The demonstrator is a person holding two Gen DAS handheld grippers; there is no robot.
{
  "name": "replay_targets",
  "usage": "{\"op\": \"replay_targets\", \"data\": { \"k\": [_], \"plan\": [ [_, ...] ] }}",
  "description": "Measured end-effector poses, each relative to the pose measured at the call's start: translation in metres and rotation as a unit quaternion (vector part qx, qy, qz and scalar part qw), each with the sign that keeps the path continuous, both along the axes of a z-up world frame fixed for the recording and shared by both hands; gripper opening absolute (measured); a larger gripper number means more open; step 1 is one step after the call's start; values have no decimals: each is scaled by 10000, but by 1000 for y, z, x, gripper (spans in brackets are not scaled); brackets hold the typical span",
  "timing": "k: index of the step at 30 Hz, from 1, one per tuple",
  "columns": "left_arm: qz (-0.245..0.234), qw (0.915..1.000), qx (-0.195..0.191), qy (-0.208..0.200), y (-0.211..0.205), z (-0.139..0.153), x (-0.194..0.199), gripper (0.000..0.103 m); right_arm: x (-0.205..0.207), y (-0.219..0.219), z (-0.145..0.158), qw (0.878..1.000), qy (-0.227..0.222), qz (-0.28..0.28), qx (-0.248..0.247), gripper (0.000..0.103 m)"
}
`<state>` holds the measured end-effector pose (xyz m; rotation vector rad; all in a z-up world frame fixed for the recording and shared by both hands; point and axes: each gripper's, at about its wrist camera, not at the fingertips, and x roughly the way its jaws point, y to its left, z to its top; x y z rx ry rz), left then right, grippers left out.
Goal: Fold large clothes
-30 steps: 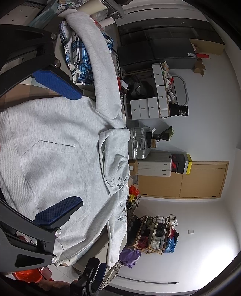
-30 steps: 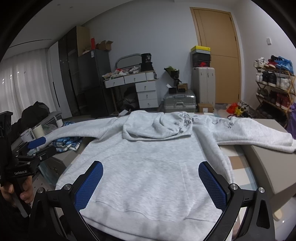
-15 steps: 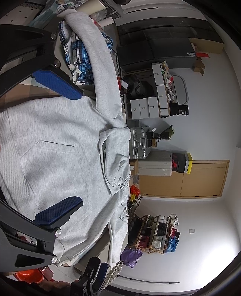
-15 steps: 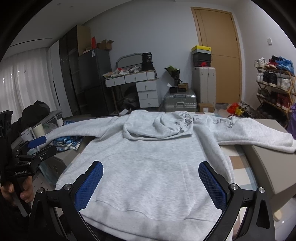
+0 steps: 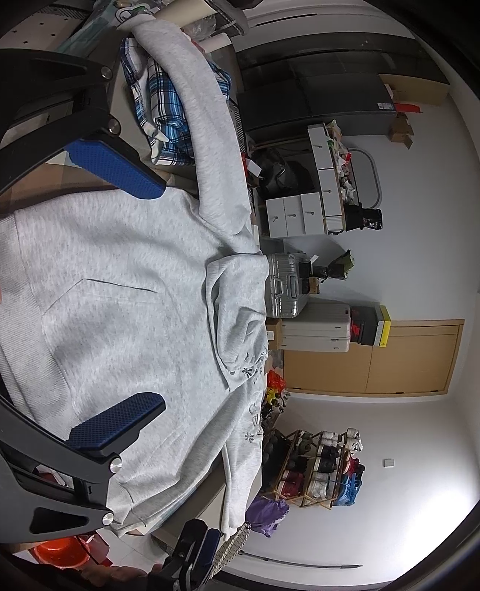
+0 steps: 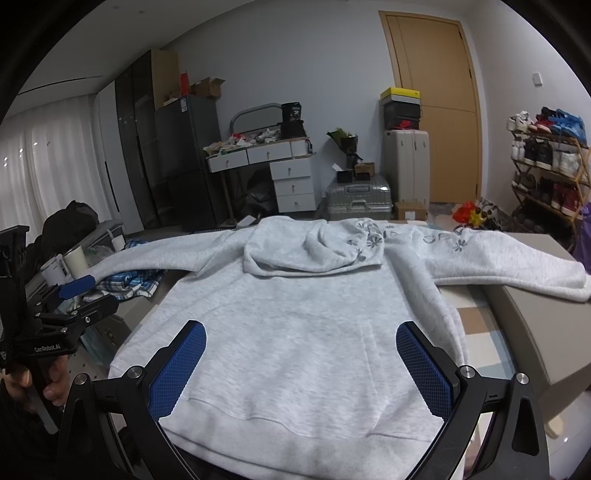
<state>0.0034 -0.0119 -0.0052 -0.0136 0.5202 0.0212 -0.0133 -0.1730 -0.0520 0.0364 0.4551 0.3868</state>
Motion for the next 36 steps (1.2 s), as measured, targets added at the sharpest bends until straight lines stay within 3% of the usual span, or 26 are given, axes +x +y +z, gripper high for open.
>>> {"op": "replay_targets", "data": {
  "k": [23,36],
  "plan": [
    [120,9992,-196,332,9,-22,11,102,27,-19,-20,9992,310,-109,245,103],
    [245,9959,-642,580,28,-26,35,102,64,-52,-29,9950,678,-689,243,103]
  ]
}}
